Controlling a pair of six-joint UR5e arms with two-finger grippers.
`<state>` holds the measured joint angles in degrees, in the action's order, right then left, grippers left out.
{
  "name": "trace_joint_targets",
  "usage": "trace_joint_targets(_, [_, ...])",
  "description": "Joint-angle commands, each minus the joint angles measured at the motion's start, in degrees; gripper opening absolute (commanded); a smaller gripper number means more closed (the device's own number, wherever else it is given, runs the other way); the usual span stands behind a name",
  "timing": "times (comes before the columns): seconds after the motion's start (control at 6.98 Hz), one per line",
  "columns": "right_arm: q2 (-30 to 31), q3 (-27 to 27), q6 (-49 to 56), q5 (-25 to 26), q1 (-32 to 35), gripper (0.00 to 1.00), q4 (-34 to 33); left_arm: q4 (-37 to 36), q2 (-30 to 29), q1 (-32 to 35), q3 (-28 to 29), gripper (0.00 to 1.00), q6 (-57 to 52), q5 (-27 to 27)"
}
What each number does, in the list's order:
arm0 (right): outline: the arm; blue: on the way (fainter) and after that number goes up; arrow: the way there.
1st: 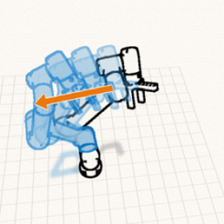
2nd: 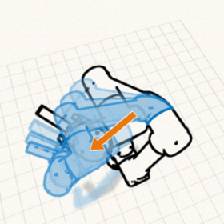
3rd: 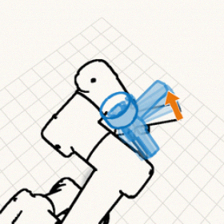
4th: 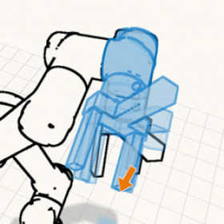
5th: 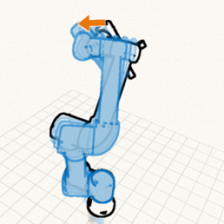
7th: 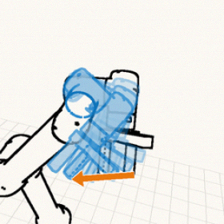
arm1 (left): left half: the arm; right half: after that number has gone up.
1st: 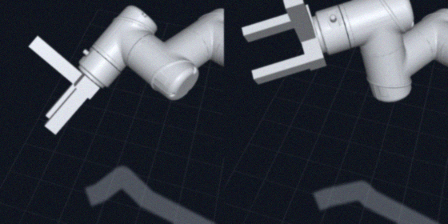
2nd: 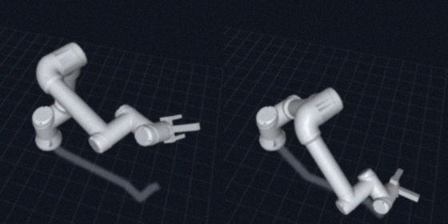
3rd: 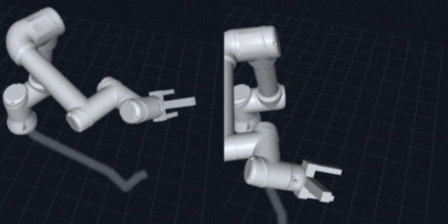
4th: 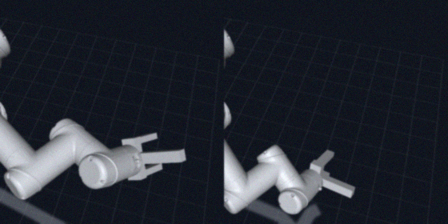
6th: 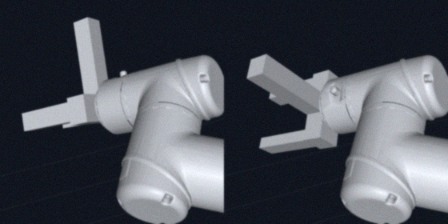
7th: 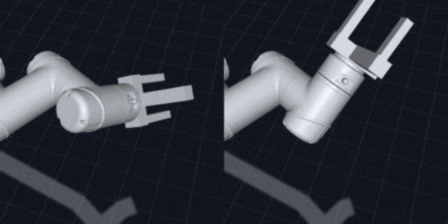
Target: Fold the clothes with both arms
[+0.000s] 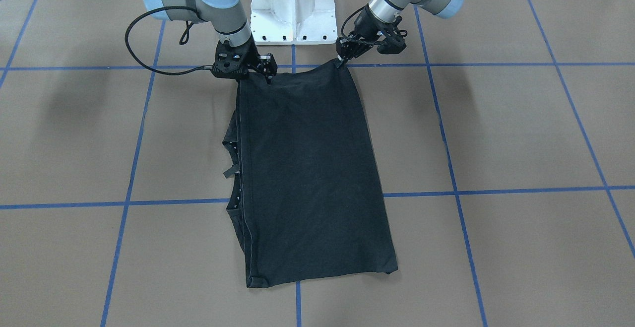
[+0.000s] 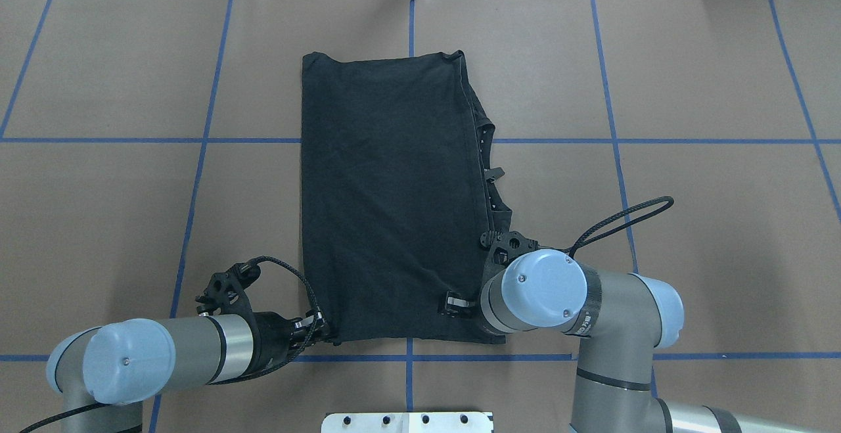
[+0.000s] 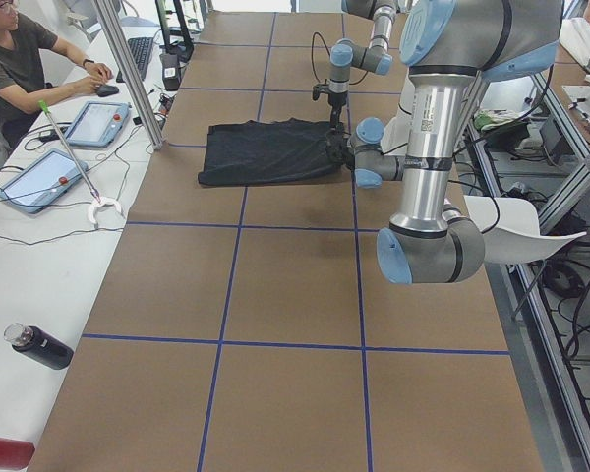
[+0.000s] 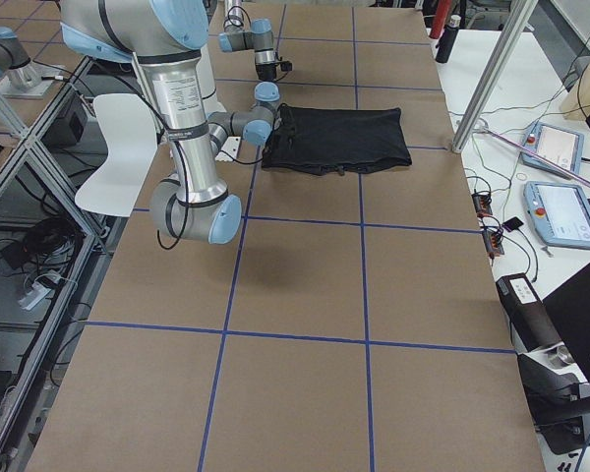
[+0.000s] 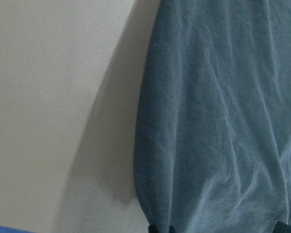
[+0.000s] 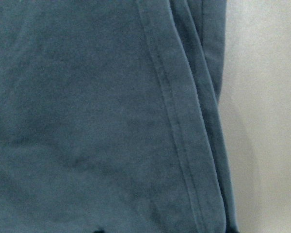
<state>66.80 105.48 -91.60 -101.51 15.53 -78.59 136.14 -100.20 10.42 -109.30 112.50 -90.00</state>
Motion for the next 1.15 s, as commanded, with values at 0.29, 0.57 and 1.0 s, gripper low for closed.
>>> trace_joint_targets(0.29, [-0.2,0.0,-0.1,0.0,0.0,0.67,0.0,0.0,0.0,0.0,-0.2,0.00,0.0,0.0])
trace_joint_targets(0.57, [-0.2,0.1,0.0,-0.1,0.1,0.56,0.0,0.0,0.1,0.0,-0.2,0.00,0.0,0.1])
trace_joint_targets(1.0, [-0.3,0.5,0.0,-0.7,0.4,0.86,-0.1,0.0,0.2,0.1,-0.1,0.00,0.0,0.1])
